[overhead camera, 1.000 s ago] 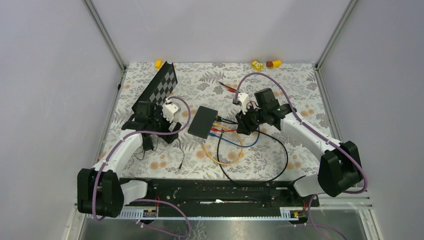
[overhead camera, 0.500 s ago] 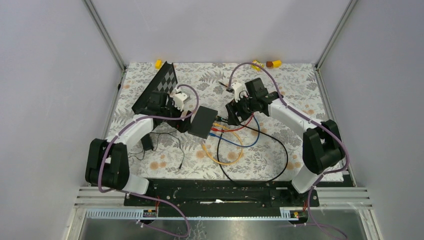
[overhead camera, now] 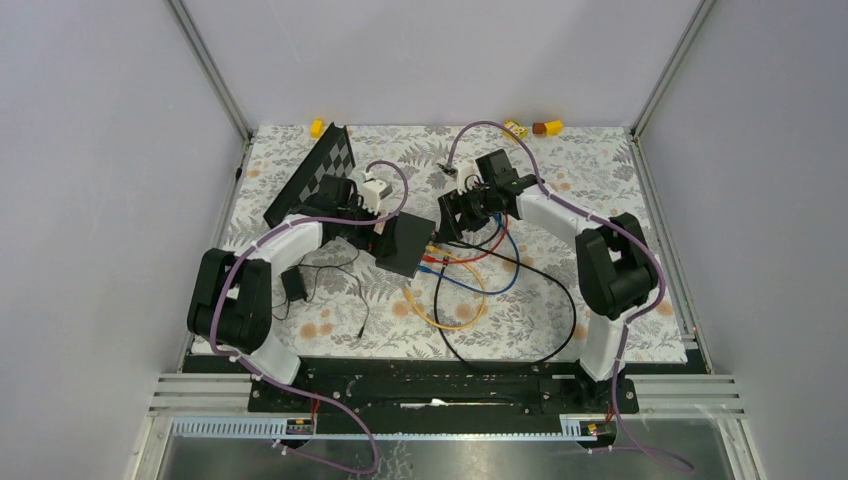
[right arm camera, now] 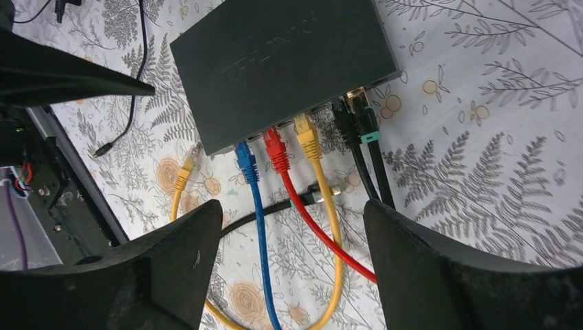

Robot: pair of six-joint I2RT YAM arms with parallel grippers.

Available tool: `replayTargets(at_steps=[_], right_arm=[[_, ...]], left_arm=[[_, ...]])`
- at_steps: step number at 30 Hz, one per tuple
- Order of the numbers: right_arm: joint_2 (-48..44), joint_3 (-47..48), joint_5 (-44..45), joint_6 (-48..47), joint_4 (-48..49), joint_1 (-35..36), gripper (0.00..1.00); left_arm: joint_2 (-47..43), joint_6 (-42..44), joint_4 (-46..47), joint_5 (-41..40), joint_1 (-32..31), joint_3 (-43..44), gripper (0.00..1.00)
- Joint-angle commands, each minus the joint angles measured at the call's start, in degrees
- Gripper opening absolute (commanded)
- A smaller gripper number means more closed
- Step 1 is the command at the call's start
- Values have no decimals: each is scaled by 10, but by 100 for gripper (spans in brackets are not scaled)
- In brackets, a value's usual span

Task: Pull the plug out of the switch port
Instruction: Pull the connector from the switch port.

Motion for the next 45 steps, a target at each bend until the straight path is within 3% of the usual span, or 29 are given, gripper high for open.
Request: replayTargets(at_steps=[1,16,29,45], right_arm=[[25,33,-42,28,25,-6,81],[-2,-20,-56,43,98,-33,82],[-20,-13,-75,50,100,-57,83],[77,44,-77,82,103,-59,85]], left_arm=[[12,-24,20,7,-5,23,99],[-29,-9,80,-16,-5,-35,99],[-33,4,84,-17,-24,-45,99],[-20,16,84,-33,-42,-47,99]])
